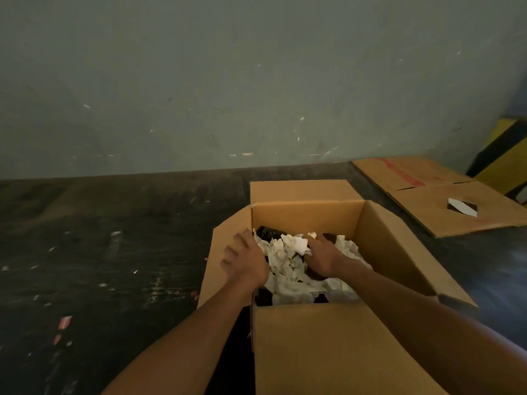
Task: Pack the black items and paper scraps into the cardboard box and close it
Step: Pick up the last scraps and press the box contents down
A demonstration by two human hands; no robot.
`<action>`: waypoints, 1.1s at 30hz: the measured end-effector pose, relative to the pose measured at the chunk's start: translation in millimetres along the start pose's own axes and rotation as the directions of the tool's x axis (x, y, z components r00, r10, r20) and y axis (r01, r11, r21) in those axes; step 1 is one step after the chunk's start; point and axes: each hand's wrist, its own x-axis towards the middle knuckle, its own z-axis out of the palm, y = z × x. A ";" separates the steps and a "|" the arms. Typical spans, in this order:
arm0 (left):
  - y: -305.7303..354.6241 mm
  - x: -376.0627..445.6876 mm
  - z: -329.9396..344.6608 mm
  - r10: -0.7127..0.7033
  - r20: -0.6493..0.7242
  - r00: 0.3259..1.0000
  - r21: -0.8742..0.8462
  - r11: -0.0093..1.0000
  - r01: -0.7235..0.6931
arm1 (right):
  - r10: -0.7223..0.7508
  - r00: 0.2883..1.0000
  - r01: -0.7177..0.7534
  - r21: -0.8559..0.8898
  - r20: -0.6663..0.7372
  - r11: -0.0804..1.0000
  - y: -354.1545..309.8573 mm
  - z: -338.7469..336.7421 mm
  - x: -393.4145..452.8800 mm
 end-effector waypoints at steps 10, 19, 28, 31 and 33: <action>24.2 -0.7 1.3 0.315 0.013 0.949 0.411 0.864 -0.292 | 0.036 0.946 0.008 -0.134 0.323 0.991 22.0 14.1 31.7; 53.8 31.3 55.9 0.284 0.538 0.794 0.221 0.861 -0.457 | 0.109 0.926 -0.040 -0.192 0.361 0.981 74.5 13.3 35.9; 37.0 57.9 86.6 0.223 0.596 0.772 0.276 0.845 -0.458 | 0.058 0.846 0.080 -0.233 0.530 0.969 84.4 44.4 60.4; 37.8 55.1 83.6 0.206 0.587 0.783 0.296 0.846 -0.444 | 0.035 0.852 0.081 -0.197 0.523 0.977 81.0 41.3 56.6; 41.4 48.8 78.8 0.212 0.575 0.790 0.273 0.861 -0.429 | 0.027 0.859 0.088 -0.200 0.511 0.976 79.9 33.9 49.4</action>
